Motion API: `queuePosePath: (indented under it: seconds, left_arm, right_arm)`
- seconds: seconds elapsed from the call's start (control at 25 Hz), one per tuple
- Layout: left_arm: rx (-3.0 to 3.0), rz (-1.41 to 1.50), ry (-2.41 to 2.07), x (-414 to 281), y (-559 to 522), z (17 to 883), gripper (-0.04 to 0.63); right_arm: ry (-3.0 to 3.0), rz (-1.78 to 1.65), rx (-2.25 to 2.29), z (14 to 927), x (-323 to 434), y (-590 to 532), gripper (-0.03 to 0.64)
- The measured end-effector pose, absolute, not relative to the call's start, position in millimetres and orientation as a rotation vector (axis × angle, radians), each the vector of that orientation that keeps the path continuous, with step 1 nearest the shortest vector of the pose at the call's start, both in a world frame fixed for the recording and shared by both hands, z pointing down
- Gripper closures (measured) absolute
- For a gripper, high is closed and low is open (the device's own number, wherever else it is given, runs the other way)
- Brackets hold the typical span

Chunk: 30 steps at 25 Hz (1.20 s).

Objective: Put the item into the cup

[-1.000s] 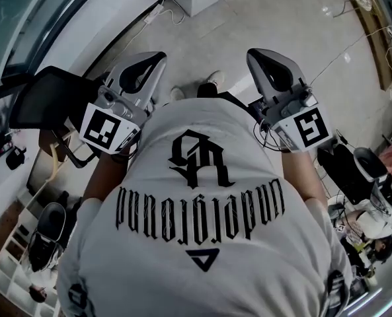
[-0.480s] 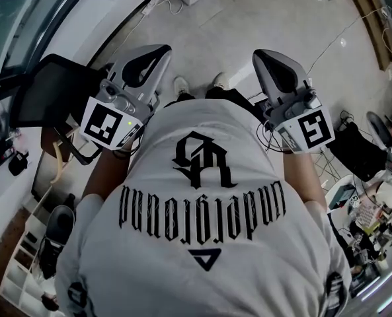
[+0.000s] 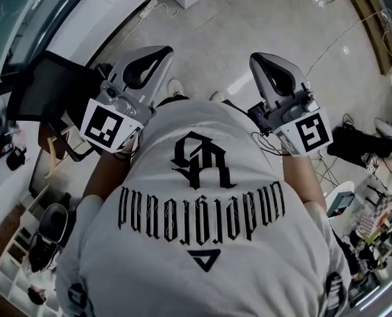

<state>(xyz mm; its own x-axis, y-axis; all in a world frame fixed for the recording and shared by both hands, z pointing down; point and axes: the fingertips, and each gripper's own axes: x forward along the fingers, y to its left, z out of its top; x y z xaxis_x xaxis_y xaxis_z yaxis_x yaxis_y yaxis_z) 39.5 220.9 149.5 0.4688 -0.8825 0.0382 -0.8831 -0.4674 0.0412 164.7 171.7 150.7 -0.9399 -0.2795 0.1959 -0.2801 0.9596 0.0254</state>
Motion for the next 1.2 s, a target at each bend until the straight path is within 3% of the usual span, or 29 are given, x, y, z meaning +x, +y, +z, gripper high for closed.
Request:
queuePosePath:
  seconds: [0.64, 1.2]
  left_arm:
    - [2.565, 0.065, -1.726, 167, 246, 156, 0.581]
    - [2.51, 0.017, -1.756, 130, 225, 157, 0.581]
  right_arm:
    - [-2.938, 0.053, 0.268, 178, 289, 192, 0.603]
    - [-2.926, 0.078, 0.211, 179, 247, 168, 0.603]
